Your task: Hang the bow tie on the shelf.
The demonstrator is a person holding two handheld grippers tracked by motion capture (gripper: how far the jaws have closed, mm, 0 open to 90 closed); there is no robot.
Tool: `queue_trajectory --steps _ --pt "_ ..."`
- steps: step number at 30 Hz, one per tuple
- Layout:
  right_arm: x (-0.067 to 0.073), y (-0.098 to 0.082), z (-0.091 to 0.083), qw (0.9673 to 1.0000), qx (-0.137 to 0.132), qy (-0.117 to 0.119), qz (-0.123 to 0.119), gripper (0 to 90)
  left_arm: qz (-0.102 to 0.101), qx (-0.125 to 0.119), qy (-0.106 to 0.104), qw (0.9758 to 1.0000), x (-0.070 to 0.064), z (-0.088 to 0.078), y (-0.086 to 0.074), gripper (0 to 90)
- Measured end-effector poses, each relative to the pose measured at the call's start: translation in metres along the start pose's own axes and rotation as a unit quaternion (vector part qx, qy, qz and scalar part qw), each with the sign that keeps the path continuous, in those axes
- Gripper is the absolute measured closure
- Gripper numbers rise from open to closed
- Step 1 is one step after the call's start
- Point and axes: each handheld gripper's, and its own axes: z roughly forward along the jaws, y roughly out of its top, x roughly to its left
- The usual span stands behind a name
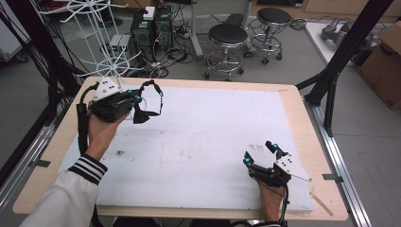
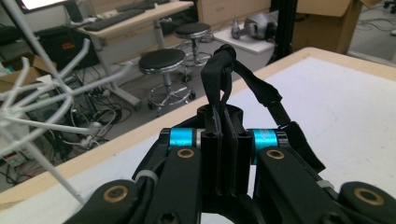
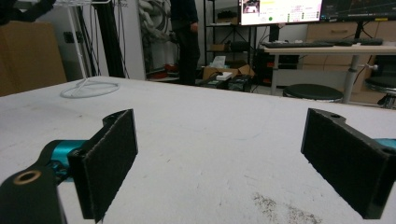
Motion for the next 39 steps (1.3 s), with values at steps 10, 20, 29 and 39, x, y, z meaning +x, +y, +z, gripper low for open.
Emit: queue_trajectory --steps 10,20,29,39 --pt "0.000 0.000 0.000 1.0000 0.000 0.000 0.000 9.8 -0.019 -0.016 0.042 0.9988 0.018 -0.009 0.000 85.9" --pt "0.000 0.000 0.000 1.0000 0.000 0.000 0.000 9.8 -0.037 -0.012 0.078 0.9962 0.034 -0.010 -0.009 85.9" --pt "0.000 0.000 0.000 1.0000 0.000 0.000 0.001 9.8 -0.052 -0.004 0.113 0.9922 0.045 -0.004 -0.021 85.9" --pt "0.000 0.000 0.000 1.0000 0.000 -0.001 -0.001 9.8 -0.049 0.009 0.141 0.9887 0.050 0.005 -0.034 85.8"
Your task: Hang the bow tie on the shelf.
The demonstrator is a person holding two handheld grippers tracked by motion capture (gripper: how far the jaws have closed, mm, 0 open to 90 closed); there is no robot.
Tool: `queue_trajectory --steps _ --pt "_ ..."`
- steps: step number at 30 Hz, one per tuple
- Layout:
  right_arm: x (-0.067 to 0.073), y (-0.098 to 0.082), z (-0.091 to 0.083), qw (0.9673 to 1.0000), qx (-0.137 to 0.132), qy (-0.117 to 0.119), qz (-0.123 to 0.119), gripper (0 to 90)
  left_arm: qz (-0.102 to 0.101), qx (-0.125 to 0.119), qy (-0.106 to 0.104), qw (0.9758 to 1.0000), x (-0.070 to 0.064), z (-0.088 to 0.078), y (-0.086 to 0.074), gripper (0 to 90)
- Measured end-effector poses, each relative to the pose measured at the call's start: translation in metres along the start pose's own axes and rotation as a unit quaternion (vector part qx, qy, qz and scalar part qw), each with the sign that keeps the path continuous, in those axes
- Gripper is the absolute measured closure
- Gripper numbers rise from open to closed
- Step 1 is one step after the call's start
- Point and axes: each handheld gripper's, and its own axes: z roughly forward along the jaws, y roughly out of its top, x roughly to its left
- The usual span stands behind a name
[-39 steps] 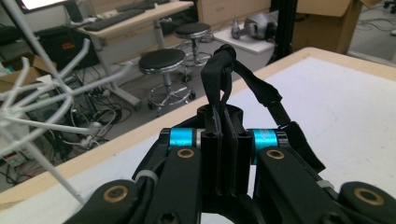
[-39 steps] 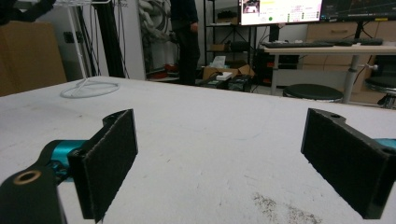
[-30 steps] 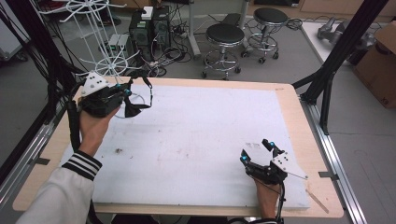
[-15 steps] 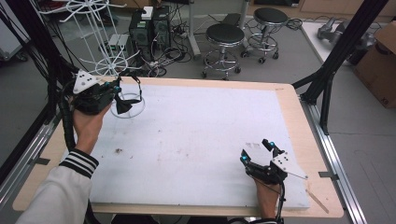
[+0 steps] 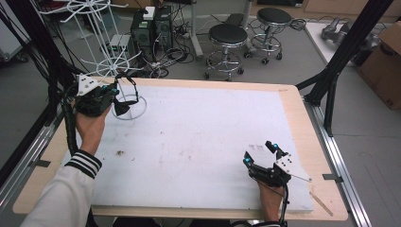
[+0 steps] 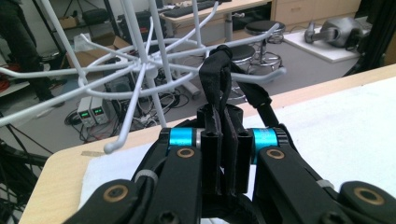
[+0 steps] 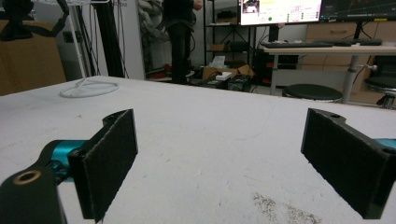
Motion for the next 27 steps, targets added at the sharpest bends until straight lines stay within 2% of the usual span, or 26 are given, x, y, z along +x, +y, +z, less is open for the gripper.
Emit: queue_trajectory --steps 7,12,19,21,23,24,25,26,27 --pt "0.000 0.000 0.000 1.0000 0.000 -0.001 0.000 9.8 -0.003 0.013 0.006 0.9999 0.000 0.006 -0.014 85.8" --pt "0.000 0.000 0.000 1.0000 0.000 0.000 -0.001 9.8 -0.004 0.018 0.003 0.9998 0.001 0.008 -0.018 85.7" --pt "0.000 0.000 0.000 1.0000 0.001 0.001 0.002 9.8 -0.011 0.012 0.001 0.9999 0.003 0.005 -0.023 84.3" --pt "0.000 0.000 0.000 1.0000 0.001 0.001 0.007 9.8 -0.017 0.014 -0.006 0.9997 0.005 0.005 -0.026 82.0" --pt "0.000 0.000 0.000 1.0000 0.002 0.001 0.009 9.8 -0.020 0.019 -0.008 0.9996 0.006 0.006 -0.030 77.3" --pt "-0.001 0.000 0.000 1.0000 -0.001 0.000 0.005 9.8 -0.022 0.020 -0.011 0.9995 0.006 0.006 -0.031 64.6" --pt "-0.001 0.000 0.000 1.0000 -0.001 0.000 0.005 9.8 -0.022 0.021 -0.019 0.9994 0.006 0.007 -0.033 64.6" --pt "-0.001 0.000 0.000 1.0000 0.000 0.001 0.009 9.8 -0.021 0.024 -0.028 0.9991 0.006 0.008 -0.034 57.9" --pt "-0.002 0.000 0.000 1.0000 -0.001 0.002 0.006 9.8 -0.019 0.025 -0.027 0.9991 0.005 0.009 -0.035 38.5"
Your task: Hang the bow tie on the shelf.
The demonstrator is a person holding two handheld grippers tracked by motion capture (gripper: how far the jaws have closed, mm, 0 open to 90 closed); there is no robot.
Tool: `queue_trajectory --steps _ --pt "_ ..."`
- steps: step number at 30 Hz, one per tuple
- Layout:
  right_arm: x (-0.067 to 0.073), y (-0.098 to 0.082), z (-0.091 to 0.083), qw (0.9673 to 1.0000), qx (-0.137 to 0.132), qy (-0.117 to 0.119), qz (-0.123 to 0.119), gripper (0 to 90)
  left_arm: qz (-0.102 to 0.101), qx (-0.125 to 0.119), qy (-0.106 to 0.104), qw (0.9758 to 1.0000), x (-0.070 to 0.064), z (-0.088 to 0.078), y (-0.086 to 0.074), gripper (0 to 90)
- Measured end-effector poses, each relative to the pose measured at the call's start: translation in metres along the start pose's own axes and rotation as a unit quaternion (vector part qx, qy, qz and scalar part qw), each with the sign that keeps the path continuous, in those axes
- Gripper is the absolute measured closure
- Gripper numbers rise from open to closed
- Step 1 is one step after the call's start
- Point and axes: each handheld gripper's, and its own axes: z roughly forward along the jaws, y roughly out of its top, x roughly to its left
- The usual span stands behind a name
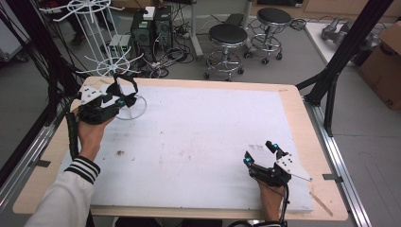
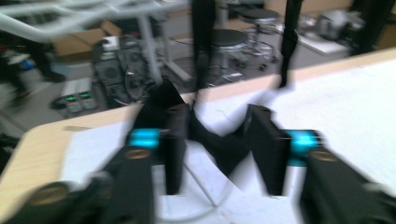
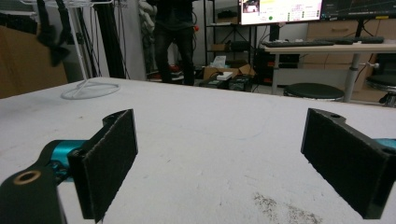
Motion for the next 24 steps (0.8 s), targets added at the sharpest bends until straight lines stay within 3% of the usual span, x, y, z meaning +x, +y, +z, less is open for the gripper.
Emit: queue_trajectory --steps 1,3,4,6,9,13,15,20,21,24 --pt "0.000 0.000 0.000 1.0000 0.000 0.000 0.000 9.8 -0.005 -0.002 -0.009 0.9999 0.000 0.000 -0.001 38.5" --pt "0.001 0.000 0.000 1.0000 0.001 -0.001 0.002 9.8 -0.021 0.001 -0.039 0.9990 0.002 -0.003 -0.002 29.4" --pt "0.001 0.000 0.000 1.0000 0.001 0.000 0.002 9.8 -0.026 0.008 -0.051 0.9983 0.003 -0.004 -0.003 17.4" --pt "0.000 0.000 0.000 1.0000 0.000 0.000 0.000 9.8 -0.035 0.011 -0.082 0.9960 0.006 -0.009 -0.004 14.4" --pt "0.000 0.000 0.000 1.0000 -0.001 0.000 0.000 9.8 -0.018 -0.018 -0.088 0.9958 0.006 -0.023 -0.010 13.9" --pt "0.001 0.000 0.000 1.0000 0.002 0.000 0.002 9.8 -0.004 -0.044 -0.114 0.9925 0.009 -0.040 -0.026 11.7" --pt "0.001 0.000 0.000 1.0000 0.003 0.000 0.003 9.8 0.013 -0.057 -0.110 0.9922 0.009 -0.048 -0.038 11.7" --pt "0.001 0.000 0.000 1.0000 0.003 0.000 -0.004 9.8 0.012 -0.086 -0.132 0.9874 0.009 -0.065 -0.075 11.7" --pt "0.001 0.000 0.000 1.0000 0.002 -0.001 -0.005 9.8 0.007 -0.102 -0.140 0.9848 0.009 -0.070 -0.086 11.7" --pt "0.002 0.000 0.000 1.0000 0.001 -0.001 -0.008 9.8 -0.011 -0.132 -0.145 0.9805 0.008 -0.079 -0.108 11.7"
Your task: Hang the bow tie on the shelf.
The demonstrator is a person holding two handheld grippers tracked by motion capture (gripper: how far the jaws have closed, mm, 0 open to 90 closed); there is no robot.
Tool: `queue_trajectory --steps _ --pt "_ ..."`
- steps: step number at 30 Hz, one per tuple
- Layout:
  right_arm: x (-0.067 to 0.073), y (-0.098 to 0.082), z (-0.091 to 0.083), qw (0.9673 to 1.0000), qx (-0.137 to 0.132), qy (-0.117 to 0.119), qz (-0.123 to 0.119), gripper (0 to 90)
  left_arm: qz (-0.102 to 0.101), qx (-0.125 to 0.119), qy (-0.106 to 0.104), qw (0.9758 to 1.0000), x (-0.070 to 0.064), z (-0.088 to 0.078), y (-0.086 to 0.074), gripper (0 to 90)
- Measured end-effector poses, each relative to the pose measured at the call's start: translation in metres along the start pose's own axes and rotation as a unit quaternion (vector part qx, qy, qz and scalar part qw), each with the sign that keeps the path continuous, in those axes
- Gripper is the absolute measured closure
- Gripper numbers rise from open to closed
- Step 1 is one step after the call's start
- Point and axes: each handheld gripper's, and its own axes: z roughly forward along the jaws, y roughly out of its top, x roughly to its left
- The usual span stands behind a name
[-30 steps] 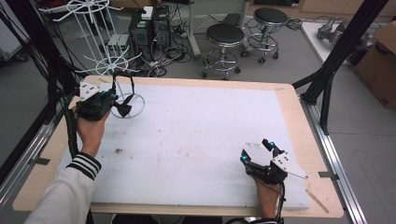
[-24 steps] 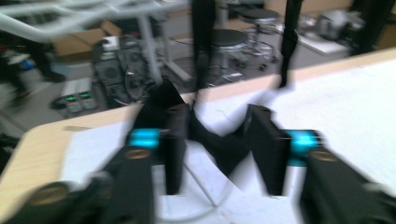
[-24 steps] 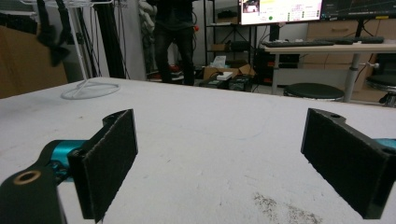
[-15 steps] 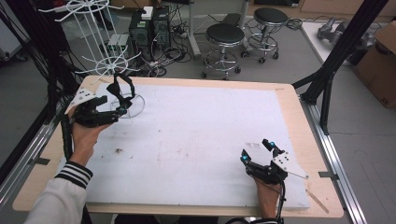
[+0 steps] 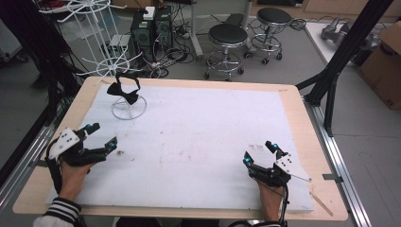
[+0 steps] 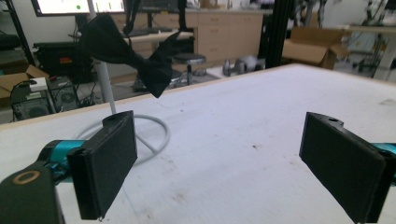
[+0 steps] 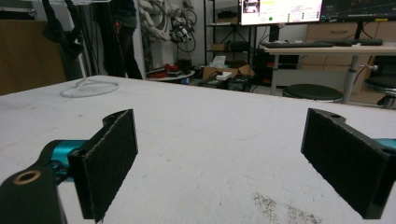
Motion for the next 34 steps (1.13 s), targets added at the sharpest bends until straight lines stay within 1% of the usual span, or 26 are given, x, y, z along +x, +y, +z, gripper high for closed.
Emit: queue_trajectory --steps 1,2,3,5,6,7,8,9,13,25,27,28,29,30,33,34 --pt "0.000 0.000 0.000 1.0000 0.000 -0.001 0.000 9.8 -0.007 -0.005 -0.002 1.0000 -0.001 -0.003 -0.006 11.7" --pt "0.000 0.000 0.000 1.0000 0.000 -0.001 0.000 9.8 -0.008 -0.012 -0.001 0.9999 -0.002 -0.006 -0.012 11.7" --pt "0.001 0.000 0.000 1.0000 0.001 -0.001 0.003 9.8 -0.014 -0.012 0.000 0.9998 -0.003 -0.008 -0.017 11.7" --pt "0.001 0.000 0.000 1.0000 -0.001 -0.002 0.000 9.8 -0.017 -0.012 0.000 0.9998 -0.004 -0.011 -0.023 11.7" --pt "0.001 0.000 -0.001 1.0000 0.000 -0.002 0.001 9.8 -0.015 -0.022 0.003 0.9996 -0.004 -0.013 -0.023 11.7" --pt "0.001 0.000 -0.001 1.0000 0.000 -0.002 0.001 9.8 -0.019 -0.028 0.003 0.9994 -0.004 -0.014 -0.024 11.7" --pt "0.000 0.000 0.000 1.0000 -0.003 -0.003 -0.004 9.8 -0.020 -0.029 0.005 0.9994 -0.004 -0.014 -0.024 11.7" --pt "0.001 0.000 -0.001 1.0000 -0.001 -0.003 -0.002 9.8 -0.018 -0.030 0.006 0.9994 -0.005 -0.014 -0.025 11.7" --pt "0.001 0.000 0.000 1.0000 -0.003 -0.005 -0.003 9.8 -0.013 -0.028 0.008 0.9995 -0.005 -0.014 -0.025 12.0" --pt "0.001 0.000 -0.001 1.0000 0.000 -0.003 0.000 9.8 -0.011 -0.034 0.005 0.9994 -0.006 -0.015 -0.025 12.2" --pt "0.001 0.000 -0.001 1.0000 -0.003 -0.004 -0.002 9.8 -0.010 -0.035 0.005 0.9993 -0.006 -0.015 -0.026 12.2" --pt "0.001 0.000 0.000 1.0000 -0.002 -0.002 0.002 9.8 -0.009 -0.035 0.006 0.9993 -0.006 -0.015 -0.026 12.5" --pt "0.000 0.000 0.000 1.0000 -0.001 0.000 0.000 9.8 -0.010 -0.036 0.007 0.9993 -0.006 -0.015 -0.026 13.0" --pt "0.000 0.000 0.000 1.0000 -0.004 0.000 -0.002 9.8 -0.010 -0.035 0.007 0.9993 -0.006 -0.015 -0.026 13.5" --pt "0.001 0.000 -0.001 1.0000 -0.001 -0.003 0.001 9.8 -0.010 -0.035 0.008 0.9993 -0.006 -0.015 -0.026 14.3" --pt "0.000 0.000 0.000 1.0000 -0.003 -0.004 -0.002 9.8 -0.010 -0.035 0.008 0.9993 -0.006 -0.015 -0.026 14.7"
